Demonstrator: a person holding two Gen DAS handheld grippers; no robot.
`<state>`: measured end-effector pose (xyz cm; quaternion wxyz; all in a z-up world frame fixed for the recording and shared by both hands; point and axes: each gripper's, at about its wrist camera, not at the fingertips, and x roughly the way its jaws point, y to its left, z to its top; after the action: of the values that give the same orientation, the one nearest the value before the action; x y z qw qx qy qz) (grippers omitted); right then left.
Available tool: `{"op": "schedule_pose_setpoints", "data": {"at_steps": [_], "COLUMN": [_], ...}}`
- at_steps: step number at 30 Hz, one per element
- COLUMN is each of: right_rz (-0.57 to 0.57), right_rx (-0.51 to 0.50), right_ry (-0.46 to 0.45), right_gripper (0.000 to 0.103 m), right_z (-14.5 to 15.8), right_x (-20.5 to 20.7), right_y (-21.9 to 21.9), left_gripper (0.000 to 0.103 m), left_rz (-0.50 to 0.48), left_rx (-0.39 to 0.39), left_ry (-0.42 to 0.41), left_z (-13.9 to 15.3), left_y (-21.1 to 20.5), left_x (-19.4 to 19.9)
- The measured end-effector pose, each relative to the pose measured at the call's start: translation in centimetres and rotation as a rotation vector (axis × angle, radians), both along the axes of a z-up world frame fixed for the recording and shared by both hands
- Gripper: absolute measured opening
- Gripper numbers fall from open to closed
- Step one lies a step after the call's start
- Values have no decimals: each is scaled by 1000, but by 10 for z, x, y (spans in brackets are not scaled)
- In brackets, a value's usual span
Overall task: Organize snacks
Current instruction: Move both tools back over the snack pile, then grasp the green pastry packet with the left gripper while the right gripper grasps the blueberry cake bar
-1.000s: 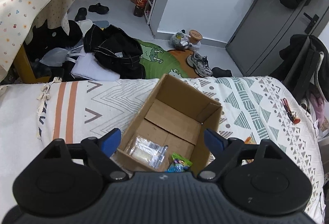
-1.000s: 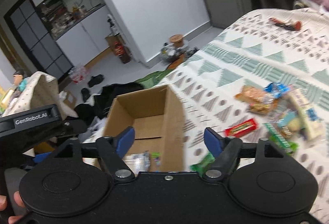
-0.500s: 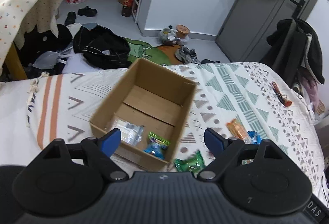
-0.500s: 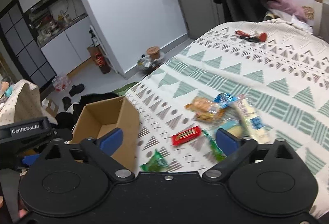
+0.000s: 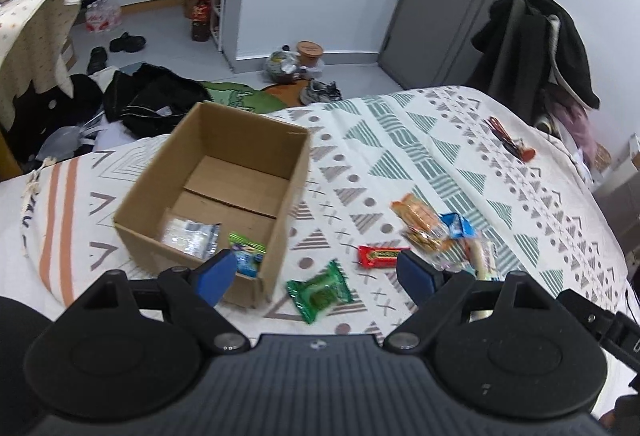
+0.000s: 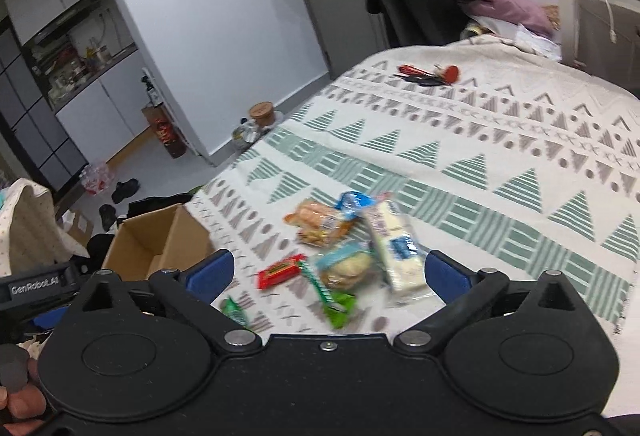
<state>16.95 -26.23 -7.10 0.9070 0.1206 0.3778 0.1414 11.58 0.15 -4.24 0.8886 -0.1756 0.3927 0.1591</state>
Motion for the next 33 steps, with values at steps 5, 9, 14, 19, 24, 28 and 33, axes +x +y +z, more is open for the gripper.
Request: {"op": "schedule_pose_setpoints", "data": {"at_steps": [5, 9, 14, 19, 24, 28, 33], "right_rz": [0, -5, 0, -27, -45, -52, -54], "right_rx": [20, 85, 113, 105, 105, 89, 65], "right_ry": [6, 13, 28, 64, 121, 127, 160], "right_gripper": [101, 95, 90, 85, 77, 77, 77], "right_z": [-11, -19, -28, -41, -56, -64, -75], "right_x": [5, 9, 13, 29, 45, 52, 67], "right_y": [-13, -18, -20, -24, -27, -28, -26], "left_gripper": [84, 82, 71, 66, 59, 59, 55], "left_rz": [-6, -24, -40, -43, -43, -38, -42], "left_rx": [-4, 19, 25, 32, 40, 59, 87], "left_ry": [19, 26, 58, 96, 148, 175, 203], "left_z": [-12, -22, -37, -57, -76, -88, -104], "left_y": [-12, -19, -23, -28, -30, -31, -33], "left_x": [7, 12, 23, 35, 47, 57, 73]}}
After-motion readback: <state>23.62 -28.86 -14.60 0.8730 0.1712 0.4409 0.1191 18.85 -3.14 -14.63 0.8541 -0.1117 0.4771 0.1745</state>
